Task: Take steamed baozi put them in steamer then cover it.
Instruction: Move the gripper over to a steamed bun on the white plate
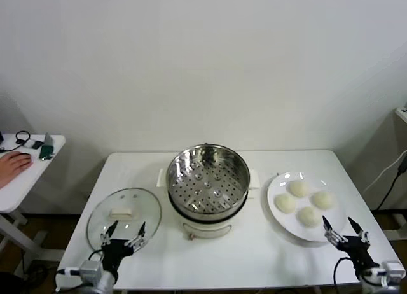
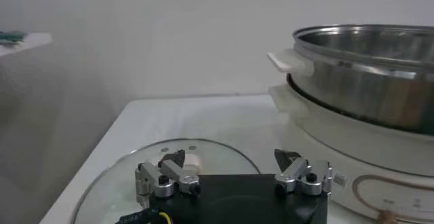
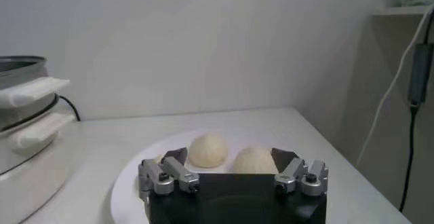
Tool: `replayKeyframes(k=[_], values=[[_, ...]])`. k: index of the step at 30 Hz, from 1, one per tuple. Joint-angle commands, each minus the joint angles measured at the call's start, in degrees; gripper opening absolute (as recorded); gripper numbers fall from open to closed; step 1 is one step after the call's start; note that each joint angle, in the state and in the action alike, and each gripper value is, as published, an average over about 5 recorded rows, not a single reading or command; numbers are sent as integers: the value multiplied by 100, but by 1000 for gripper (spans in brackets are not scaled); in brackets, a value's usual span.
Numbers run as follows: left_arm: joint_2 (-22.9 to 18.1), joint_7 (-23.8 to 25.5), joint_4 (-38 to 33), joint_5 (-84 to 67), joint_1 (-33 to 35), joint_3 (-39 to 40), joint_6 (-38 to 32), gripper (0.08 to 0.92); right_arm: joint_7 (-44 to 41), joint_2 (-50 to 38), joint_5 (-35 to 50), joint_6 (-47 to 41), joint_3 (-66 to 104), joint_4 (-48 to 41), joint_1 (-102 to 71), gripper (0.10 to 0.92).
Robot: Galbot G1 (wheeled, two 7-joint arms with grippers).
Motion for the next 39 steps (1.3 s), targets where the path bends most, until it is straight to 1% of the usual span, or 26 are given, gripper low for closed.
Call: replayKeyframes(k=[1, 3, 5, 8, 11, 14, 17, 20, 23, 27, 33, 39], values=[[6, 8, -55, 9, 18, 33, -16, 823, 119, -699, -110, -712, -288, -298, 1323, 823], [11, 26, -82, 13, 36, 61, -33, 823, -172, -1170, -161, -915, -687, -630, 1867, 823], [19, 51, -110, 20, 53, 89, -56, 823, -736, -1839, -294, -1124, -1370, -1097, 2635, 823], [34, 78, -152, 30, 65, 105, -84, 823, -1969, -2723, -967, -1099, -2784, -1849, 3850, 823], [51, 100, -210, 32, 82, 105, -100, 823, -3442, -3193, -1870, -582, -4352, -2650, 5319, 823], [60, 116, -246, 59, 98, 103, -105, 823, -4778, -3209, -2627, 205, -5999, -3456, 6990, 823], [59, 123, -246, 100, 99, 98, -107, 823, -5875, -2959, -3231, 1106, -7732, -4244, 8641, 823], [58, 126, -229, 116, 93, 94, -115, 823, -6638, -2599, -3607, 1782, -9135, -4934, 9874, 823], [62, 133, -194, 125, 83, 101, -130, 823, -7090, -2173, -3673, 2107, -10179, -5484, 10693, 823], [88, 150, -161, 123, 59, 105, -141, 823, -7253, -1583, -3588, 2239, -10710, -6023, 10989, 823], [145, 172, -125, 97, 8, 67, -145, 823, -7171, -678, -3504, 2204, -10620, -6757, 10686, 823], [150, 175, -93, 68, -13, 45, -163, 823, -6915, -156, -3479, 2173, -10150, -7217, 10118, 823]])
